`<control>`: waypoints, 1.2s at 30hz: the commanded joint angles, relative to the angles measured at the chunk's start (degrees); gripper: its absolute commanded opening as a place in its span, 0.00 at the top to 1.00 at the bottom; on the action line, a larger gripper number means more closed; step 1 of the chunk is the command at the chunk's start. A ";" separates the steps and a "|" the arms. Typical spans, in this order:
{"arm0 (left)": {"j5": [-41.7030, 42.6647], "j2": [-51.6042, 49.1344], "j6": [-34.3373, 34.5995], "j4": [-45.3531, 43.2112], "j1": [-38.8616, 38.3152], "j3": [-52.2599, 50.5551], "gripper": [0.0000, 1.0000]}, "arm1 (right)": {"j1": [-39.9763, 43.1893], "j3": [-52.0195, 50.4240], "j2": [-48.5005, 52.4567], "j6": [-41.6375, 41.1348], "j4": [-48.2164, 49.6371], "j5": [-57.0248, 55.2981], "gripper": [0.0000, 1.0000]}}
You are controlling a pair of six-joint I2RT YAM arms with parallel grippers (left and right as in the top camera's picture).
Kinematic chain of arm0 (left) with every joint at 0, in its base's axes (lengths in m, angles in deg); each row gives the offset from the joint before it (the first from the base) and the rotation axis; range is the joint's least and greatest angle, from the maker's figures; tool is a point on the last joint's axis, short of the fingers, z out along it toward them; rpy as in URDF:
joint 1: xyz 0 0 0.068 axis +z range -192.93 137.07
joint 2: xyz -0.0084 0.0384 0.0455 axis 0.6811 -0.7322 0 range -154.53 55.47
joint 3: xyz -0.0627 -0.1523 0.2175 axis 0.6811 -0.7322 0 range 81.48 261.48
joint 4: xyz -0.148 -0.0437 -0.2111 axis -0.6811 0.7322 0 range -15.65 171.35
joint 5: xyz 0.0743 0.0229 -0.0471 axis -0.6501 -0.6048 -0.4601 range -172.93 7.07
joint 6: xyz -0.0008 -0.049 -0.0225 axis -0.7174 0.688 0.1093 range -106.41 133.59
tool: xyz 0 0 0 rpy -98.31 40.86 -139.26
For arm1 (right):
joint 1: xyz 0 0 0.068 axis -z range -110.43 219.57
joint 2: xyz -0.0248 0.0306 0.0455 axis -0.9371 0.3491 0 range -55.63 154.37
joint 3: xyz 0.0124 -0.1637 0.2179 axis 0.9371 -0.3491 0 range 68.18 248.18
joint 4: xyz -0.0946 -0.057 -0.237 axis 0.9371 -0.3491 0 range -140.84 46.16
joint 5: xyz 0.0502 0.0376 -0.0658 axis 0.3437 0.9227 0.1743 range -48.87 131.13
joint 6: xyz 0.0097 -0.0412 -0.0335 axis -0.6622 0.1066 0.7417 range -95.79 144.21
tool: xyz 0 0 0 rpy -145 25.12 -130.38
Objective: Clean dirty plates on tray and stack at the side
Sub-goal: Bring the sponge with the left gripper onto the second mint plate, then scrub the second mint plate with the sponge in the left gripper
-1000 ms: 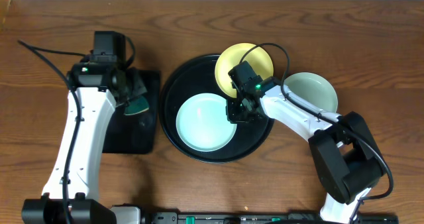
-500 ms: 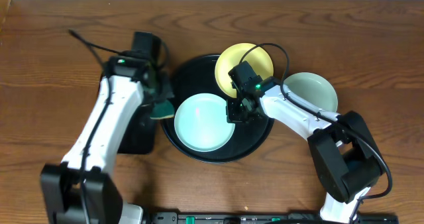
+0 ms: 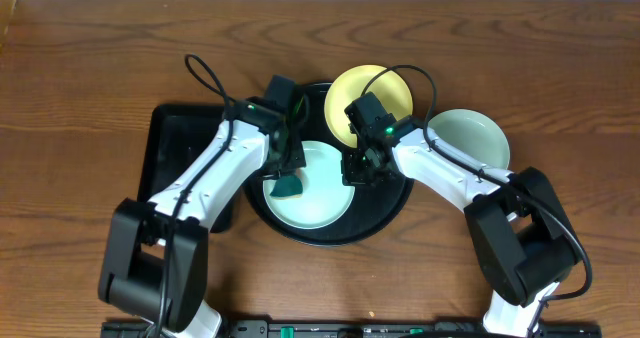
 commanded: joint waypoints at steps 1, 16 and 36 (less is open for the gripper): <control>-0.24 -2.27 2.62 -1.16 -0.11 -1.42 0.93 | 0.28 0.90 0.87 -0.24 0.13 0.50 0.99; 24.00 -10.21 -13.73 -4.04 -2.21 -1.42 0.93 | 0.28 0.90 0.87 -0.28 0.15 0.50 0.99; -9.62 -7.85 3.76 -3.87 -1.92 -0.07 0.93 | 0.28 0.90 0.87 -0.28 0.20 0.50 0.99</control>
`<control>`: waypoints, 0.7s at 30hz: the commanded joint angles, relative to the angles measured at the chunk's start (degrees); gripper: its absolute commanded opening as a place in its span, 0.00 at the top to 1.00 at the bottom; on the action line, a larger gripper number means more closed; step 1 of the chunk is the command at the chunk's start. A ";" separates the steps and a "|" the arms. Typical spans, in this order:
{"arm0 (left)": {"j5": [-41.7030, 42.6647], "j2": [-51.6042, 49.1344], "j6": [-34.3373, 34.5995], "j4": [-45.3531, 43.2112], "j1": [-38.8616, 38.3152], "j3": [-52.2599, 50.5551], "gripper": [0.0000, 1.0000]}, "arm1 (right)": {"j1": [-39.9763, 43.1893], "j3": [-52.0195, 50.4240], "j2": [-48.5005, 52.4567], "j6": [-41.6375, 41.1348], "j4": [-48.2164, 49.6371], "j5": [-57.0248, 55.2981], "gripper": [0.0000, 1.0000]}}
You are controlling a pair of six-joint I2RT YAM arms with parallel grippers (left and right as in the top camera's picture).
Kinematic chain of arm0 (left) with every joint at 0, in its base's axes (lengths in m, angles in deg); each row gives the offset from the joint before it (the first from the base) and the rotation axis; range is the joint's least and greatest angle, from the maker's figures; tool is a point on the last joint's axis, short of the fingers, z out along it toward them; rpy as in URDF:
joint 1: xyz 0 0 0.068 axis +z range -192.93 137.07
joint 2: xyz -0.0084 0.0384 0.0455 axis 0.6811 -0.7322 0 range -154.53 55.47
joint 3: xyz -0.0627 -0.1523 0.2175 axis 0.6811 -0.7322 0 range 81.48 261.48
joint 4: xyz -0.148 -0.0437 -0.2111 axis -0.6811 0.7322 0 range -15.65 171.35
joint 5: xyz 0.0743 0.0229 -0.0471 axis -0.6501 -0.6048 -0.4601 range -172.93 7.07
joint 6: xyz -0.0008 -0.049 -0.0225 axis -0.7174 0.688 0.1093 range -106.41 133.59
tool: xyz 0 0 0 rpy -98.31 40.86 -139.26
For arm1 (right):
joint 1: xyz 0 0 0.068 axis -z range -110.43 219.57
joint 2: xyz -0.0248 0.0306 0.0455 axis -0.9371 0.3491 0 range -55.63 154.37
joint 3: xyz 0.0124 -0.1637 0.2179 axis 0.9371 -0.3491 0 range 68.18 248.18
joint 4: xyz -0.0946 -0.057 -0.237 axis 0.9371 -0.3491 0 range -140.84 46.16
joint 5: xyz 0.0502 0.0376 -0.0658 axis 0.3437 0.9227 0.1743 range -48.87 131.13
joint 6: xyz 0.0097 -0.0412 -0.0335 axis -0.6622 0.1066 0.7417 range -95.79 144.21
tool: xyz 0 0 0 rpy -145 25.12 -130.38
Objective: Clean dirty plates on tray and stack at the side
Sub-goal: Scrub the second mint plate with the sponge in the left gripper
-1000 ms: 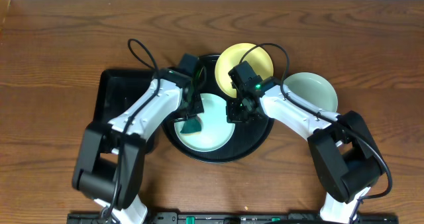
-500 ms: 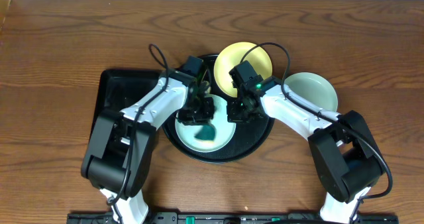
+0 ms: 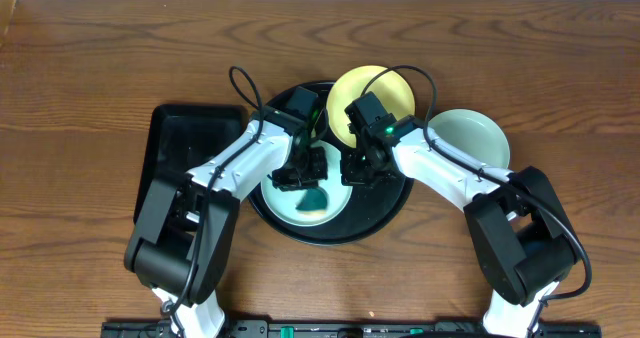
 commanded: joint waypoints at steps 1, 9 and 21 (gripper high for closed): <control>-21.68 0.09 5.81 0.26 1.49 0.66 0.93 | 0.04 0.90 0.76 -0.26 -0.09 -0.79 0.99; -23.28 0.13 3.67 0.15 1.42 0.50 0.93 | 0.04 0.90 0.76 -0.26 -0.09 -0.79 0.99; 15.41 0.13 -22.21 1.38 1.44 0.50 0.93 | 0.04 0.90 0.76 -0.26 -0.09 -0.79 0.99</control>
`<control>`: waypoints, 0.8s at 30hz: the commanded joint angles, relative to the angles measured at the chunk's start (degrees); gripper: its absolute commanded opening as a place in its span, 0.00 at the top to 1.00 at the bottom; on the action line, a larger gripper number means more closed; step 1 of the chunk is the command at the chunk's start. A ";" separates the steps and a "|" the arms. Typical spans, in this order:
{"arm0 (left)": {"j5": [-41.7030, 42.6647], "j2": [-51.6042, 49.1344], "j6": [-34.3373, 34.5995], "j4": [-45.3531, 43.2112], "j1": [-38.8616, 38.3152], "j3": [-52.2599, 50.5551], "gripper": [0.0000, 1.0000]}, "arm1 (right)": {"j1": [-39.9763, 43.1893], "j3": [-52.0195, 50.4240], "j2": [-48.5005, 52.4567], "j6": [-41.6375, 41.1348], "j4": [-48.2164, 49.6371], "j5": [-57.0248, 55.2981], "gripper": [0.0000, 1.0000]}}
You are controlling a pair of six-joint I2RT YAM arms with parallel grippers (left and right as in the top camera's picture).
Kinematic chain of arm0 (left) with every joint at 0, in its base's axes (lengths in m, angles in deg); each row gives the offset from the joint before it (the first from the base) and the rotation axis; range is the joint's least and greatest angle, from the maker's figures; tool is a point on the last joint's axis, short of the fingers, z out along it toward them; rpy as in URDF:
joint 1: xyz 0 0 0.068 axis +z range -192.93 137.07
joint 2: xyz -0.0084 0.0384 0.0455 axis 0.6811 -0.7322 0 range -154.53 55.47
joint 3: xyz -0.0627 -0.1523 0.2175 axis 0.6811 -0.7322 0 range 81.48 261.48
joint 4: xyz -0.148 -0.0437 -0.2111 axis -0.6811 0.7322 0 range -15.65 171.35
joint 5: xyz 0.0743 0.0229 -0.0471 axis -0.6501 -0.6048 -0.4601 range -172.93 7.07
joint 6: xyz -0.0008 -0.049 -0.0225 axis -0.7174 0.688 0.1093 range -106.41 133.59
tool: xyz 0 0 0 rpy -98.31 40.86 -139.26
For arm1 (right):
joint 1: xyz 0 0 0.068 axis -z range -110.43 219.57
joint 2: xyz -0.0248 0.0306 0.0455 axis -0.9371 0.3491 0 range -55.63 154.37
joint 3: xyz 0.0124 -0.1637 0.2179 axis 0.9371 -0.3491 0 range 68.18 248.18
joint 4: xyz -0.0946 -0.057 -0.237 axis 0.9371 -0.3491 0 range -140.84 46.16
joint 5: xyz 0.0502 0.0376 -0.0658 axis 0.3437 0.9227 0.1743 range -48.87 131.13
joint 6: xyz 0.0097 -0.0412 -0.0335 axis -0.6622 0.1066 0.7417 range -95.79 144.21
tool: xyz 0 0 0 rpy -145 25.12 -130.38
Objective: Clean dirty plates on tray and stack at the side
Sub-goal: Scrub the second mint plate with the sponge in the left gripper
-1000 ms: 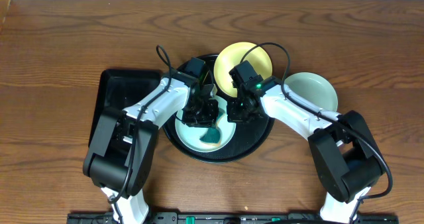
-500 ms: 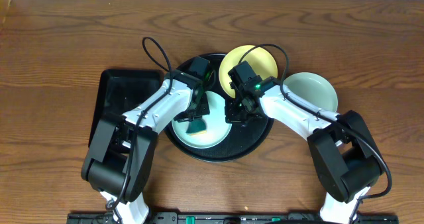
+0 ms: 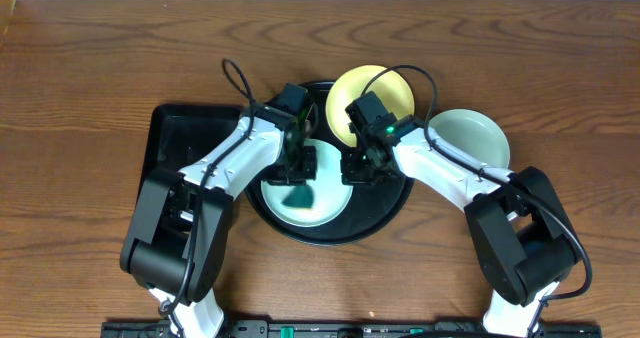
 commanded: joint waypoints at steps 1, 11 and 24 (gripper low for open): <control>12.11 -0.13 -8.46 -0.55 -0.61 0.24 0.93 | 0.00 0.87 0.76 -0.26 -0.22 -0.79 0.99; -19.30 -0.13 9.29 -9.84 -0.46 0.37 0.93 | 0.00 0.87 0.76 -0.26 -0.22 -0.79 0.99; -22.77 -0.13 8.52 7.02 -1.49 0.42 0.93 | 0.02 0.87 0.76 -0.26 -0.20 -0.81 0.99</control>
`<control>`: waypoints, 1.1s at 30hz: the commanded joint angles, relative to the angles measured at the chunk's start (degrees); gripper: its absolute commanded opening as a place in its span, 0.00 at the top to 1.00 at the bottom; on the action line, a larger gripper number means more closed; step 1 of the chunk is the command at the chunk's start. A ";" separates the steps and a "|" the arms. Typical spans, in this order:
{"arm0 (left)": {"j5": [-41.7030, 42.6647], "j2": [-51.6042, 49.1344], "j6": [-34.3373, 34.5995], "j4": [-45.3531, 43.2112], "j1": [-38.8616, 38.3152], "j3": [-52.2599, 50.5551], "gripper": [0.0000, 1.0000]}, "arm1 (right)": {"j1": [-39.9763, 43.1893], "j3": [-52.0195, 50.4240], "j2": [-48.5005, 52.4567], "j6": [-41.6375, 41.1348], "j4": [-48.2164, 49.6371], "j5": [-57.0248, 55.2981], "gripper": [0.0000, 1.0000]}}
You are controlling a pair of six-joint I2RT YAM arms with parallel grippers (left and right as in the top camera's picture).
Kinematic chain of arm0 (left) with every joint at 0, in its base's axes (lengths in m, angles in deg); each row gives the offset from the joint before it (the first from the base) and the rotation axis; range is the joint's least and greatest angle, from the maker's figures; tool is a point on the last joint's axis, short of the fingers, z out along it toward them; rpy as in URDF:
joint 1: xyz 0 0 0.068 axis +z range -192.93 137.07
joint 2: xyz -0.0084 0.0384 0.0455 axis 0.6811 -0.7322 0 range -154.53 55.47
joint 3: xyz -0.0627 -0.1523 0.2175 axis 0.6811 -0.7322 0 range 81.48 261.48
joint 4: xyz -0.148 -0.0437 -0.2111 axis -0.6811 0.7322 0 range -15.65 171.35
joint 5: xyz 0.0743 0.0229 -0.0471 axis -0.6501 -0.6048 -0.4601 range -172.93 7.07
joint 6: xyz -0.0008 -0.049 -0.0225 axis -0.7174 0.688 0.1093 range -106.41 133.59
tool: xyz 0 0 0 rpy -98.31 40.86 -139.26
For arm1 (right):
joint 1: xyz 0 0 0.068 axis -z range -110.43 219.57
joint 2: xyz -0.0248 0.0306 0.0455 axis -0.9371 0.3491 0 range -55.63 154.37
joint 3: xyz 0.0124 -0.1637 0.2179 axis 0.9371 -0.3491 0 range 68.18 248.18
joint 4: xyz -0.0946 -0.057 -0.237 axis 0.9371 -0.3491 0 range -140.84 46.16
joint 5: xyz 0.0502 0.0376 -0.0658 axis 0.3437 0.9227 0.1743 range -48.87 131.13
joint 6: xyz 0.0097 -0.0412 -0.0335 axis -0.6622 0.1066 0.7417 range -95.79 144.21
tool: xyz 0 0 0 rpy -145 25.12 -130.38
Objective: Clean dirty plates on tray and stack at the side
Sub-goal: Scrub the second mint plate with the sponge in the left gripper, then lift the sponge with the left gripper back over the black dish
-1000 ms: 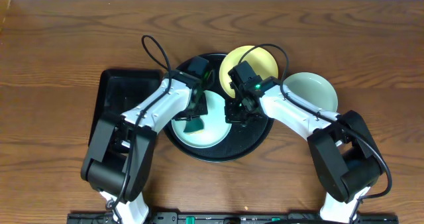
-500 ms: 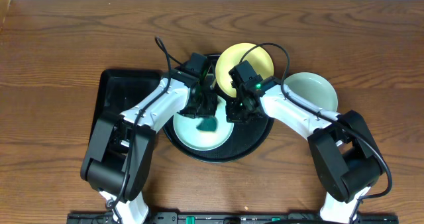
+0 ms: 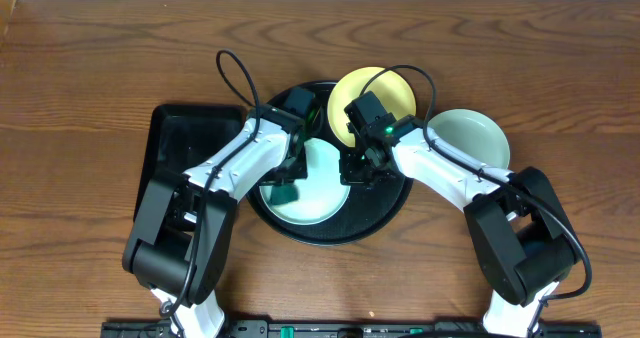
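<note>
A mint-green plate (image 3: pixel 322 190) lies on the round black tray (image 3: pixel 385 206) in the middle of the table. My left gripper (image 3: pixel 287 183) is shut on a dark teal sponge (image 3: pixel 283 192), pressed on the plate's left edge. My right gripper (image 3: pixel 356 170) sits at the plate's right rim and appears clamped on it, though its fingertips are hard to make out. A yellow plate (image 3: pixel 385 90) rests at the tray's back right rim. On the bare table to the right sits a pale green plate (image 3: pixel 472 138).
A black rectangular tray (image 3: pixel 180 153) lies left of the round tray, under the left arm. The left arm's cable (image 3: pixel 232 73) loops up behind it. Brown wooden table (image 3: pixel 100 68) surrounds everything.
The left gripper and sponge have shifted a little left, from the plate's centre-left to its left edge. The right gripper and all plates are where they were.
The sponge was first at the mint plate's left side, then near its middle, then centre-left, and is now at the left edge. All along the right gripper stayed at the plate's right rim, and the plate stayed in place.
</note>
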 commanded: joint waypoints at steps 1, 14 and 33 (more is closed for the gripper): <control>2.95 -0.11 -6.69 2.21 0.04 0.04 0.93 | 0.13 0.76 0.76 -0.26 -0.37 -1.27 0.99; 24.00 -0.13 -19.91 -9.53 0.48 0.04 0.92 | 0.13 0.76 0.76 -0.26 -0.37 -1.25 0.99; 4.52 14.58 -8.35 6.27 15.63 15.74 0.93 | 0.11 0.87 0.74 -0.20 -0.24 -1.07 0.99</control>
